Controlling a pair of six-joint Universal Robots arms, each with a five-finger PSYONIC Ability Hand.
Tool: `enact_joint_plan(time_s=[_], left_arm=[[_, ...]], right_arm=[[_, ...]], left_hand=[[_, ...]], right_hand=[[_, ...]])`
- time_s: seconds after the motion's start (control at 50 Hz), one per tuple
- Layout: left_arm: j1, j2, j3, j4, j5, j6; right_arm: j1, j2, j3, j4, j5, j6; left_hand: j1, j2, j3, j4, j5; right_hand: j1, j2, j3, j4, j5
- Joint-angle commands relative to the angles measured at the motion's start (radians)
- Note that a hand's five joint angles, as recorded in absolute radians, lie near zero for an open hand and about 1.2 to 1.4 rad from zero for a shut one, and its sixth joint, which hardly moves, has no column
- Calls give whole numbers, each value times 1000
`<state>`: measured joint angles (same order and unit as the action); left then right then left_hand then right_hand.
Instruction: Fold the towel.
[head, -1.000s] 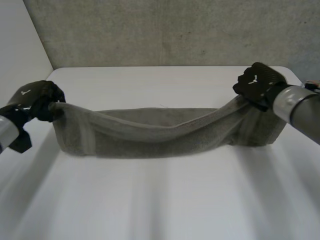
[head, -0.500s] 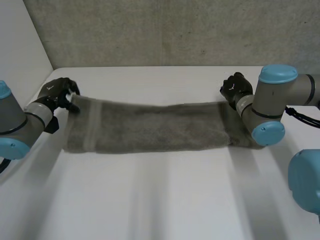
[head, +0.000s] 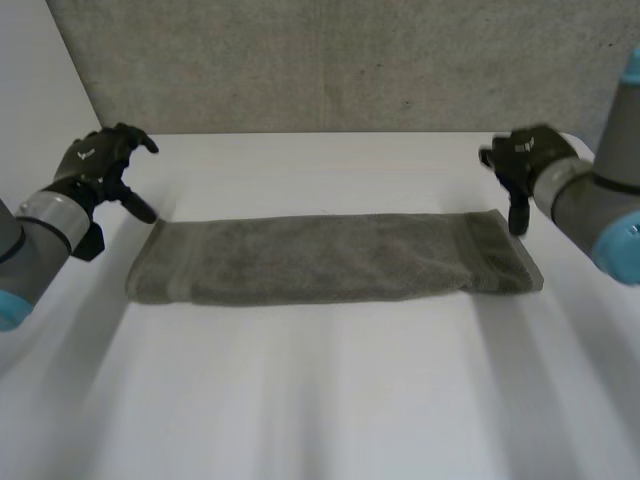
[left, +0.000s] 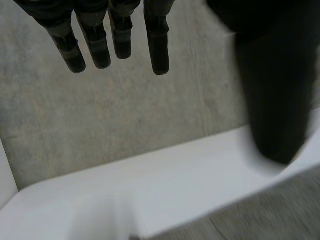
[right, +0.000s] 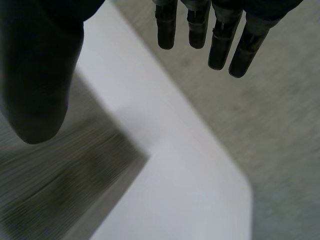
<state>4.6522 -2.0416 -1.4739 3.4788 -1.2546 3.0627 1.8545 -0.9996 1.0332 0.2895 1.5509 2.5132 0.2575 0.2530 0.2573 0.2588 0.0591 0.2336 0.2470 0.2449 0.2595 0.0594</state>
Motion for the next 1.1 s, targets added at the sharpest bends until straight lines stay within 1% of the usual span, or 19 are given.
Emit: enact_joint_plan(time_s=[0.02, 0.04, 0.06, 0.08, 0.12, 0.2, 0.24, 0.34, 0.5, 0.74, 0.8, 0.84, 0.86, 0.9, 0.92, 0.94, 0.96, 0.98, 1.1], left_arm=[[-4, -35, -88, 37, 0, 157], [-4, -69, -91, 49, -2, 216], [-4, -109, -82, 60, -6, 269], [-4, -109, -82, 60, -6, 269], [-3, -152, -63, 72, -6, 338], [-1, -187, -46, 72, -6, 364], [-1, -200, -42, 72, -5, 367], [0, -232, -29, 80, -6, 369], [0, -238, -32, 83, -9, 369], [2, -221, -48, 79, -11, 364], [5, -200, -54, 71, -11, 357], [8, -186, -65, 72, -11, 355], [10, -171, -77, 72, -9, 353], [11, -154, -91, 75, -9, 353], [11, -138, -101, 75, -9, 352], [11, -138, -102, 75, -9, 352], [11, -129, -109, 77, -9, 352], [11, -129, -109, 77, -9, 352], [11, -101, -134, 82, -8, 350]], right_arm=[[-57, -47, 295, -149, -22, -7], [-57, -47, 295, -150, -22, -7], [-69, -40, 344, -214, -23, -7], [-69, -40, 344, -214, -23, -7], [-101, -18, 427, -352, -29, -5], [-120, -8, 479, -431, -54, -7], [-127, -2, 502, -454, -95, -5], [-130, 4, 510, -463, -137, 5], [-143, 16, 508, -475, -146, 111], [-149, 73, 501, -530, -146, 124], [-150, 91, 496, -556, -146, 118], [-150, 105, 490, -570, -147, 114], [-150, 105, 490, -570, -147, 114], [-161, 107, 485, -573, -147, 116], [-161, 107, 485, -573, -147, 116], [-173, 104, 484, -573, -147, 114], [-173, 104, 484, -573, -147, 114], [-185, 98, 482, -573, -147, 114], [-233, 87, 470, -570, -147, 92]], left_hand=[[-70, -66, -70, -72, -47], [-70, -66, -70, -72, -47], [-68, -63, -67, -69, -44], [-67, -63, -67, -69, -44], [-70, -66, -70, -72, -47], [-68, -63, -67, -69, -44], [-67, -63, -67, -69, -44], [-70, -66, -70, -72, -47], [-70, -66, -70, -72, -47], [-73, -69, -73, -75, -50], [-73, -69, -73, -75, -50], [-73, -69, -73, -75, -50], [-73, -69, -73, -75, -50], [-73, -69, -73, -75, -50], [-73, -69, -73, -75, -50], [-73, -69, -73, -75, -50], [-73, -69, -73, -75, -50], [-73, -69, -73, -75, -50], [-73, -69, -73, -75, -50]], right_hand=[[-59, -73, -70, -85, -59], [-59, -73, -70, -85, -59], [-59, -73, -70, -85, -59], [-59, -73, -70, -85, -59], [-59, -73, -70, -85, -59], [-55, -68, -66, -81, -55], [-43, -56, -54, -69, -43], [27, 14, 16, 1, 27], [116, 102, 104, 90, 115], [324, 311, 313, 298, 324], [400, 387, 389, 374, 400], [526, 512, 515, 500, 526], [527, 513, 515, 501, 526], [877, 864, 866, 851, 877], [879, 865, 868, 853, 879], [1079, 1066, 1068, 1054, 1079], [1081, 1068, 1070, 1056, 1081], [1162, 1148, 1151, 1136, 1162], [1163, 1149, 1151, 1137, 1162]])
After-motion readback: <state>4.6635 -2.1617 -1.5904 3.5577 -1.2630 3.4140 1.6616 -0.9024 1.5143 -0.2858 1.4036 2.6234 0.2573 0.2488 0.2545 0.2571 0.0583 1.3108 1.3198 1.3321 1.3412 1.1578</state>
